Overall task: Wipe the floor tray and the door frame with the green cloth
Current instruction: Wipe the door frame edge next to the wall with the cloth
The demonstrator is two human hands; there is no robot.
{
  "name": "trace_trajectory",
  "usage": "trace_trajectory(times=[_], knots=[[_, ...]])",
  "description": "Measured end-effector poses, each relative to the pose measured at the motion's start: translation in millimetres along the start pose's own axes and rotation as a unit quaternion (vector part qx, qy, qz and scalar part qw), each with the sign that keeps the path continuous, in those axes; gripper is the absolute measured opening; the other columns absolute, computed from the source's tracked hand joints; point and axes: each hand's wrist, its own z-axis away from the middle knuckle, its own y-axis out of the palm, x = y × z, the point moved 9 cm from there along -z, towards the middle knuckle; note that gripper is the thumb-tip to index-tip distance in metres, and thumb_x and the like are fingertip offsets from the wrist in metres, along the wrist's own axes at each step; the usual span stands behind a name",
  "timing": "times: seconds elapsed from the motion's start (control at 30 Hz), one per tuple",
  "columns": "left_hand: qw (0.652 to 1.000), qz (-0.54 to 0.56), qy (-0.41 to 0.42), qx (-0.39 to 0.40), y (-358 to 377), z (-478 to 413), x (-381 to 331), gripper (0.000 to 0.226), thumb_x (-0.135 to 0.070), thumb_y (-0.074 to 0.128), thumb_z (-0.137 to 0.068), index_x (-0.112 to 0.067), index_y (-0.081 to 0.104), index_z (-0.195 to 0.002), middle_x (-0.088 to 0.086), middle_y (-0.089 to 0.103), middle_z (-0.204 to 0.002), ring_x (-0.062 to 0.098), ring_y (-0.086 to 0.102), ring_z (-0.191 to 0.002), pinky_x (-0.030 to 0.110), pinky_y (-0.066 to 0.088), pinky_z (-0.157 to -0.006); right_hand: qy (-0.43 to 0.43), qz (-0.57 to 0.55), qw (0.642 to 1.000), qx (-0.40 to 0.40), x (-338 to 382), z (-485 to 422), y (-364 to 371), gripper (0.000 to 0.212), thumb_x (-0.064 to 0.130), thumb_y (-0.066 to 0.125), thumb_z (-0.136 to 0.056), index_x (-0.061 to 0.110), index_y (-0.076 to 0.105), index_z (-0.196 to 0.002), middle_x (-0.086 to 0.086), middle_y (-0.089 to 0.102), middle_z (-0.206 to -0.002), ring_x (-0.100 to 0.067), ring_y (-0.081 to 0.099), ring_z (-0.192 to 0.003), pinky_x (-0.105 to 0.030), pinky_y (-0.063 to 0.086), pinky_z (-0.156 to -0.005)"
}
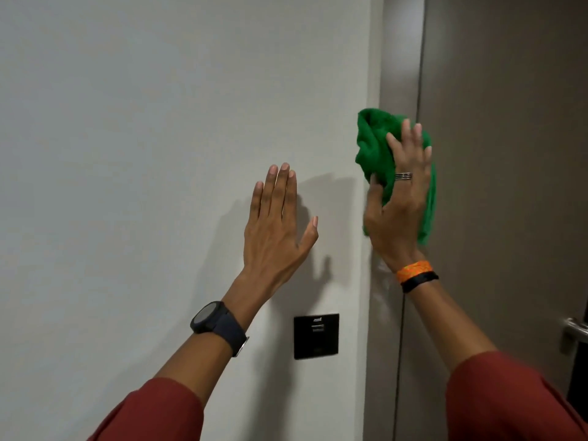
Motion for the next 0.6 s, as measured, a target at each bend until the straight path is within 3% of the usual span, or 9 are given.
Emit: trace_trajectory(times=[0.1, 0.17, 0.23, 0.3, 0.4, 0.6], knots=[[1.000, 0.012, 0.014, 0.004, 23.0, -8.4, -10.1, 0.077, -0.048, 0.031, -0.106, -0.001, 0.016, -0.164, 0.015, 0.014, -0.174, 0.027, 0.006, -0.162, 0.044, 0.005, -0.134, 0.053, 0.039, 0.980, 0.185, -47.7, 32.2, 34.0, 0.073, 0.033, 0.062, -0.094, 0.011, 0.038, -0.159, -0.015, 0.010, -0.176, -0.030, 0.003, -0.165, -0.057, -0.002, -0.134], [0.999, 0.010, 0.022, 0.022, 43.9, -11.4, -11.8, 0.077, -0.049, 0.029, -0.106, -0.002, 0.015, -0.165, 0.014, 0.013, -0.174, 0.026, 0.005, -0.163, 0.045, 0.006, -0.134, 0.056, 0.067, 0.969, 0.233, -69.7, 53.1, 48.2, 0.070, 0.053, 0.053, -0.097, 0.015, 0.044, -0.155, -0.010, 0.004, -0.177, -0.025, -0.002, -0.165, -0.055, -0.004, -0.134], [0.999, 0.005, 0.031, 0.036, 63.7, -13.8, -10.6, 0.077, -0.049, 0.029, -0.106, -0.002, 0.014, -0.165, 0.013, 0.011, -0.175, 0.025, 0.004, -0.163, 0.047, 0.009, -0.133, 0.047, 0.072, 0.978, 0.191, -77.2, 53.0, 51.2, 0.059, 0.051, 0.049, -0.101, 0.014, 0.052, -0.146, -0.010, 0.011, -0.177, -0.025, 0.003, -0.165, -0.052, -0.002, -0.134], [0.999, -0.002, 0.038, 0.032, 79.1, -16.9, -8.5, 0.078, -0.048, 0.034, -0.105, -0.003, 0.013, -0.165, 0.012, 0.010, -0.175, 0.025, 0.003, -0.163, 0.047, 0.008, -0.133, 0.046, 0.083, 0.987, 0.127, -80.4, 45.4, 52.7, 0.053, 0.042, 0.055, -0.103, 0.014, 0.046, -0.146, -0.013, 0.018, -0.175, -0.027, 0.011, -0.164, -0.054, 0.004, -0.134], [0.998, -0.042, 0.045, -0.004, 91.3, -18.3, -6.1, 0.082, -0.052, 0.038, -0.104, -0.002, 0.013, -0.165, 0.013, 0.009, -0.175, 0.027, 0.003, -0.163, 0.046, 0.004, -0.133, 0.032, 0.129, 0.987, 0.085, -83.7, 27.9, 60.9, 0.074, 0.037, 0.056, -0.101, 0.009, 0.026, -0.162, -0.016, 0.022, -0.174, -0.031, 0.016, -0.163, -0.055, 0.011, -0.134], [0.994, -0.083, 0.044, -0.050, 99.8, -18.8, -11.1, 0.085, -0.055, 0.038, -0.104, 0.000, 0.013, -0.165, 0.017, 0.009, -0.175, 0.031, 0.004, -0.163, 0.047, 0.001, -0.133, 0.021, 0.143, 0.987, 0.077, -87.1, -1.9, 67.3, 0.079, 0.038, 0.053, -0.100, 0.007, 0.022, -0.165, -0.014, 0.020, -0.175, -0.030, 0.014, -0.163, -0.051, 0.008, -0.135]])
